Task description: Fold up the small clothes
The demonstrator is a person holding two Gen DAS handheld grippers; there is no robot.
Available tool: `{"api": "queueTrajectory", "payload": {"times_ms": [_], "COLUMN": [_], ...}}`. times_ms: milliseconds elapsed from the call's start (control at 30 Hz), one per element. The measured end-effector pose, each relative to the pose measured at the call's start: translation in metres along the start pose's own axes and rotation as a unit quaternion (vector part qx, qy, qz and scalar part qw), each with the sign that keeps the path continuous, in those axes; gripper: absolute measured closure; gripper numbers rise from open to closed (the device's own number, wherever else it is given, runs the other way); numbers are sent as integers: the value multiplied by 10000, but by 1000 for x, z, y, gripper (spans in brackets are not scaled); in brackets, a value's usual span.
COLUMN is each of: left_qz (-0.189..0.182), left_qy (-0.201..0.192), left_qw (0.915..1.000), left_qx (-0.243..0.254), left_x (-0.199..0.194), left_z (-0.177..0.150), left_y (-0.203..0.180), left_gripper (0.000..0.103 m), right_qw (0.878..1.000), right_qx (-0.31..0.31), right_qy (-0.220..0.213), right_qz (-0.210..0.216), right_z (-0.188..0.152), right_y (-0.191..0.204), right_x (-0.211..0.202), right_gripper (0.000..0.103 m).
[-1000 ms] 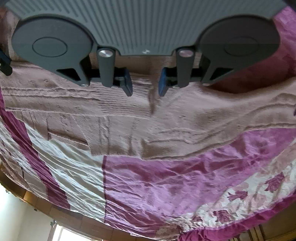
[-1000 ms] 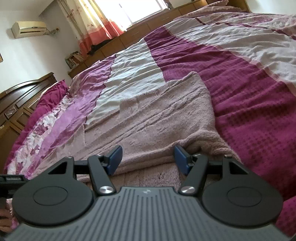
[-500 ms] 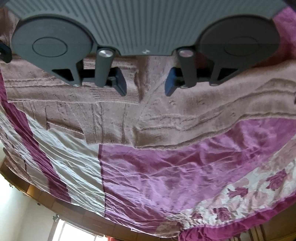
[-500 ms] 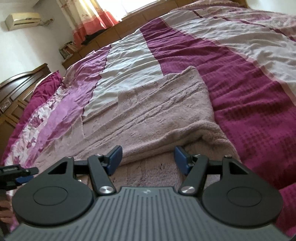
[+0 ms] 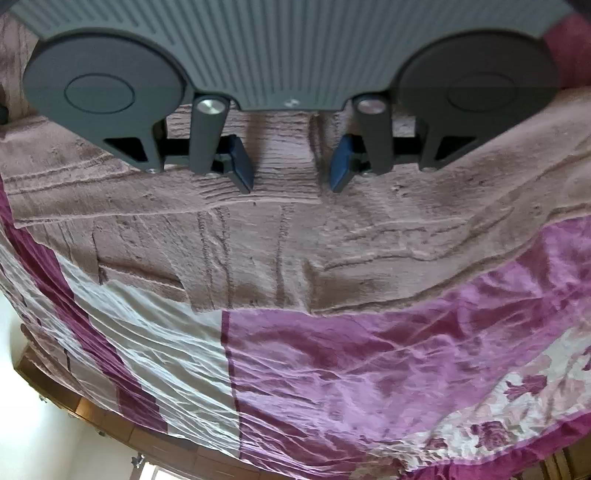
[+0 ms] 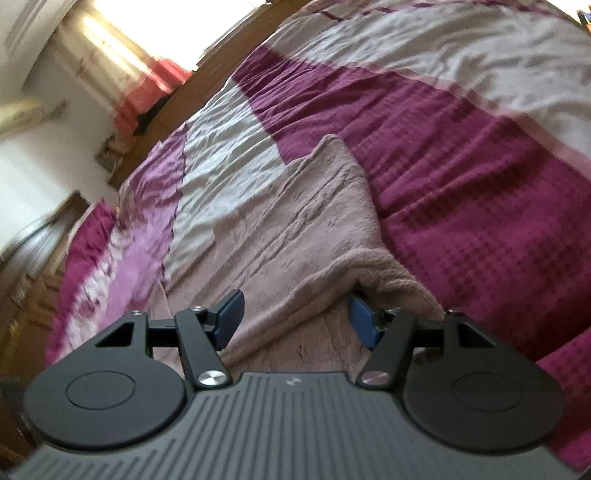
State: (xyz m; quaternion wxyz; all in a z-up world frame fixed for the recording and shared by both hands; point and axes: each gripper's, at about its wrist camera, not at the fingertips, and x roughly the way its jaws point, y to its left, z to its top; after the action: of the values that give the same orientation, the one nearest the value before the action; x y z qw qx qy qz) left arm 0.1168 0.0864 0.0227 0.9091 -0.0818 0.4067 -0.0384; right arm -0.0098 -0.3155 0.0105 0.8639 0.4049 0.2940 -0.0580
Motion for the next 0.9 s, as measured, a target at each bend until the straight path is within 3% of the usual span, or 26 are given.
{"api": "queueTrajectory", "payload": {"times_ms": [67, 200, 300, 433, 667, 900], "left_qz": [-1, -23, -26, -55, -21, -26], "left_qy": [-5, -29, -65, -66, -114, -139], "left_qw": [10000, 9996, 9993, 9997, 9998, 9997], "left_qx": [50, 280, 358, 209, 179, 204], "left_x": [3, 5, 4, 4, 2, 3], "left_z": [0, 3, 2, 3, 2, 2], "left_y": [-2, -9, -10, -6, -6, -7], "left_gripper": [57, 71, 71, 70, 70, 70], "right_qw": [9998, 9994, 9994, 9977, 9984, 9957], "right_qx": [197, 268, -101, -657, -265, -157], "right_qy": [-8, 206, 328, 169, 381, 443], "right_qz": [42, -9, 49, 15, -334, -799], "right_z": [4, 10, 15, 34, 85, 99], "right_y": [-5, -1, 18, 42, 48, 55], "right_x": [2, -1, -10, -8, 59, 108], "right_gripper": [34, 34, 34, 34, 34, 34]}}
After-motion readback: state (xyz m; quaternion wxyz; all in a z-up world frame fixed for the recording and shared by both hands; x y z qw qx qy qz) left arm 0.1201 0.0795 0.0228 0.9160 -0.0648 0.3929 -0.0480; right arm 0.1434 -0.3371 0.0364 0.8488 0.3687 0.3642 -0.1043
